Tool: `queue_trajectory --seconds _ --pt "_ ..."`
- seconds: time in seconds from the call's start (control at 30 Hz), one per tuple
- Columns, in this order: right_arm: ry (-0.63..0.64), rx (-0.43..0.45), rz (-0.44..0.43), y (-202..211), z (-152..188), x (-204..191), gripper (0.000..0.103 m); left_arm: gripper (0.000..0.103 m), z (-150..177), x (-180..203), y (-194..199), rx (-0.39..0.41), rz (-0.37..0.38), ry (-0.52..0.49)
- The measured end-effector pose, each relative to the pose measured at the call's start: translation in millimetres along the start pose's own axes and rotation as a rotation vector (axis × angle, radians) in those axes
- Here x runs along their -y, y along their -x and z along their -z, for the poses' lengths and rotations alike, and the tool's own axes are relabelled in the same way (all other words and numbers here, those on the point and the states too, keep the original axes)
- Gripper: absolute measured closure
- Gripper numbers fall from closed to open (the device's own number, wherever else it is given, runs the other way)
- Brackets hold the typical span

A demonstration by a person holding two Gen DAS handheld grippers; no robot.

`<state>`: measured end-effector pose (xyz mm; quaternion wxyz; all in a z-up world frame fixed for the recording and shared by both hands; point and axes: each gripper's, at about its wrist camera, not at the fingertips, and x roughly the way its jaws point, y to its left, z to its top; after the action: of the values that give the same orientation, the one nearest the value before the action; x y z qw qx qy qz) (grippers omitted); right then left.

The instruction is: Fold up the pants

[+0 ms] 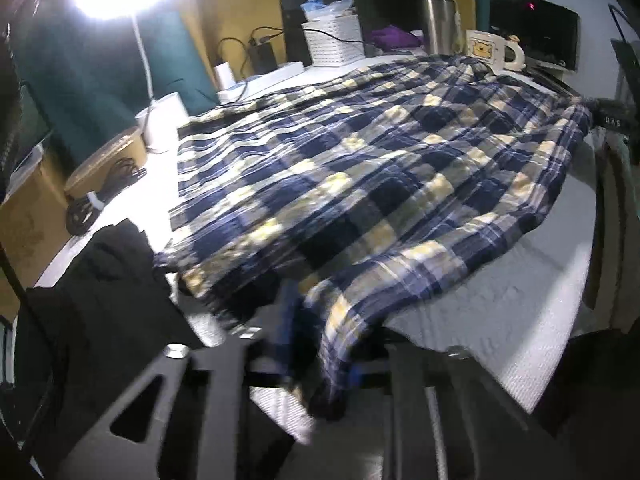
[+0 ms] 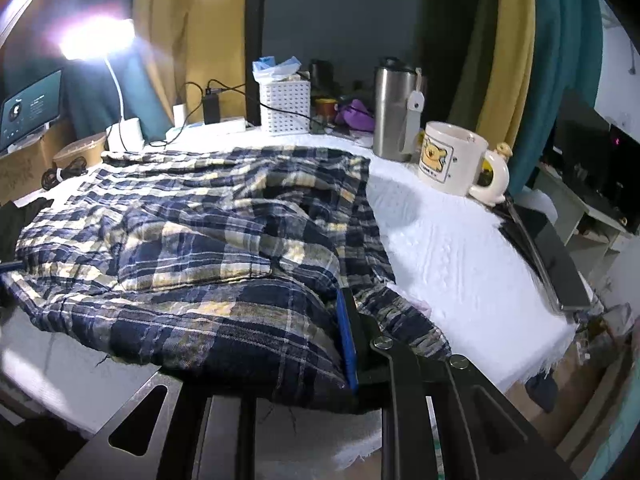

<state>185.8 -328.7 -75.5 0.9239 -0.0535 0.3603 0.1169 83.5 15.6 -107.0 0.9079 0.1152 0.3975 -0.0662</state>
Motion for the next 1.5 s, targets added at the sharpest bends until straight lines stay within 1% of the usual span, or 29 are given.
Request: queue_trajectory --seconds 0.07,0.17,0.3,0.53,0.73,0.87,1.13,1.5 --pt "0.004 -0.012 0.006 -5.4 4.7 -0.6 0.083 0.096 1.0 -3.0 5.7 0.026 -0.009 0.014" --pt "-0.006 -0.03 -0.001 -8.1 10.7 -1.6 0.083 0.098 -0.4 -5.6 19.6 0.074 -0.021 0.035" --pt "-0.001 -0.009 -0.008 4.9 10.5 -4.6 0.083 0.099 -7.5 -8.1 47.2 0.16 -0.044 0.057" --pt "0.035 0.069 0.015 47.9 -2.3 -7.7 0.086 0.099 -24.9 -12.9 100.5 0.301 -0.061 0.081" --pt "0.039 0.134 0.02 82.8 -11.6 -4.1 0.09 0.099 -35.2 -4.5 135.8 0.383 -0.072 0.06" --pt "0.053 0.149 0.021 100.5 -14.6 -3.6 0.092 0.099 -35.1 -0.9 156.0 0.436 -0.092 0.064" --pt "0.058 0.208 0.034 137.7 -17.8 -3.7 0.093 0.099 -36.4 4.7 193.5 0.531 -0.112 0.046" --pt "0.07 0.255 0.033 172.8 -18.6 -9.7 0.093 0.099 -35.2 10.9 237.4 0.637 -0.148 0.028"
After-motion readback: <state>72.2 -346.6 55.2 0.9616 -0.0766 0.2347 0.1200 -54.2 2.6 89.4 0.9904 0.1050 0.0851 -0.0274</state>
